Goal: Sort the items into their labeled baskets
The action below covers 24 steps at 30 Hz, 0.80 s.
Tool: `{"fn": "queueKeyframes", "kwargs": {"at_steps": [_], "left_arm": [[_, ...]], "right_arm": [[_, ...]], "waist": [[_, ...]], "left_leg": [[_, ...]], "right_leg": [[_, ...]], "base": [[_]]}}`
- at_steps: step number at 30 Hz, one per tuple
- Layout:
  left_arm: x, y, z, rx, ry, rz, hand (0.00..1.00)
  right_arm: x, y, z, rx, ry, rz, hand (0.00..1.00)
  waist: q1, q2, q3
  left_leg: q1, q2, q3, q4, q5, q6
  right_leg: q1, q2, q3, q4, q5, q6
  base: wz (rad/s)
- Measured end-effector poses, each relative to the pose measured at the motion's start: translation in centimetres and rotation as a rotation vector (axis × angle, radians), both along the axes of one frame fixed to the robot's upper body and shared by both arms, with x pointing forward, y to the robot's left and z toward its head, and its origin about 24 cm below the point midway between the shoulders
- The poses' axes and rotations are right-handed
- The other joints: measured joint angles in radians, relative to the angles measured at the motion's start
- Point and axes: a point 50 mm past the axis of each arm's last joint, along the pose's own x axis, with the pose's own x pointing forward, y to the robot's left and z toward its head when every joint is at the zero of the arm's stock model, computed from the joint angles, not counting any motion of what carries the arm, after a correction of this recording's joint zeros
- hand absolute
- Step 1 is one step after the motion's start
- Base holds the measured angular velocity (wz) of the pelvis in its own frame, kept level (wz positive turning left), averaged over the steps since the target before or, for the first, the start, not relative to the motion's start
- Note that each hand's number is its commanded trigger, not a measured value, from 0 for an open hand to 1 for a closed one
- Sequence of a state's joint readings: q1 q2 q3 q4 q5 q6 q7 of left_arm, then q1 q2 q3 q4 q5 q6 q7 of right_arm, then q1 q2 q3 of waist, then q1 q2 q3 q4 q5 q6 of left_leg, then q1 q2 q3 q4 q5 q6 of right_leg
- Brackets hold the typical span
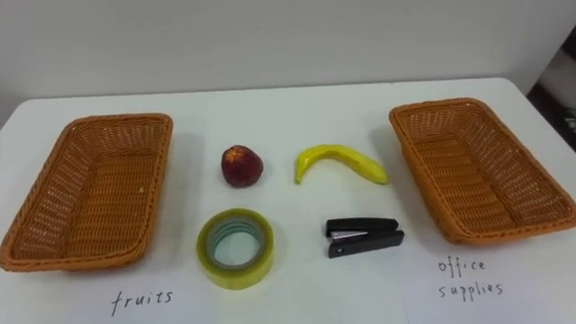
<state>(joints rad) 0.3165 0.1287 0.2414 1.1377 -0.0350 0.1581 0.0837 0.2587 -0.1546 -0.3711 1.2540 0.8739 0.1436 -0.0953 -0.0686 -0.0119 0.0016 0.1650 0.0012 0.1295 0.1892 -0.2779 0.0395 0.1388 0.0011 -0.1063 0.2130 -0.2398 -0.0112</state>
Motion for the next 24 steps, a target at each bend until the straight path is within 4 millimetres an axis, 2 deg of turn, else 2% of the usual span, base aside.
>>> {"fn": "queueKeyframes", "kwargs": {"at_steps": [5,9,15,19,24], "left_arm": [[-0.2,0.6,0.2,0.019,-0.006,0.028,0.0],[0.2,1.3,0.4,0.042,-0.037,0.029,0.0],[0.0,2.3,1.0,0.106,-0.079,0.05,0.0],[0.3,2.7,1.2,0.122,-0.101,0.039,0.0],[0.4,2.8,1.3,0.13,-0.12,0.025,0.0]], "right_arm": [[1.3,-2.1,0.8,-0.118,-0.046,-0.128,0.0],[1.7,-3.1,1.3,-0.174,-0.029,-0.25,0.0],[4.1,-6.8,3.7,-0.356,-0.096,-0.39,0.0],[5.8,-9.0,5.7,-0.481,-0.134,-0.409,0.0],[6.8,-9.8,6.8,-0.548,-0.129,-0.433,0.0]], "waist": [[-0.013,-0.008,-0.0009],[-0.021,-0.027,-0.0106],[-0.05,-0.042,-0.01],[-0.061,-0.042,-0.0099],[-0.057,-0.041,-0.0089]], "left_leg": [[-0.004,0.001,0.008,0.003,0.002,-0.002],[-0.014,0.001,0.008,0.008,0.002,-0.002],[-0.032,0.0,0.018,0.01,0.003,-0.002],[-0.049,0.002,0.025,0.015,0.003,-0.002],[-0.048,0.002,0.026,0.014,0.003,-0.002]], "right_leg": [[-0.015,0.002,0.02,0.007,-0.002,-0.003],[-0.023,0.001,0.021,0.009,-0.002,-0.003],[-0.044,0.001,0.022,0.01,-0.002,-0.002],[-0.056,0.002,0.025,0.017,-0.001,-0.002],[-0.056,0.004,0.035,0.016,-0.001,-0.002]], "base": [[-0.09],[0.0],[-0.02],[-0.01],[0.0]]}}
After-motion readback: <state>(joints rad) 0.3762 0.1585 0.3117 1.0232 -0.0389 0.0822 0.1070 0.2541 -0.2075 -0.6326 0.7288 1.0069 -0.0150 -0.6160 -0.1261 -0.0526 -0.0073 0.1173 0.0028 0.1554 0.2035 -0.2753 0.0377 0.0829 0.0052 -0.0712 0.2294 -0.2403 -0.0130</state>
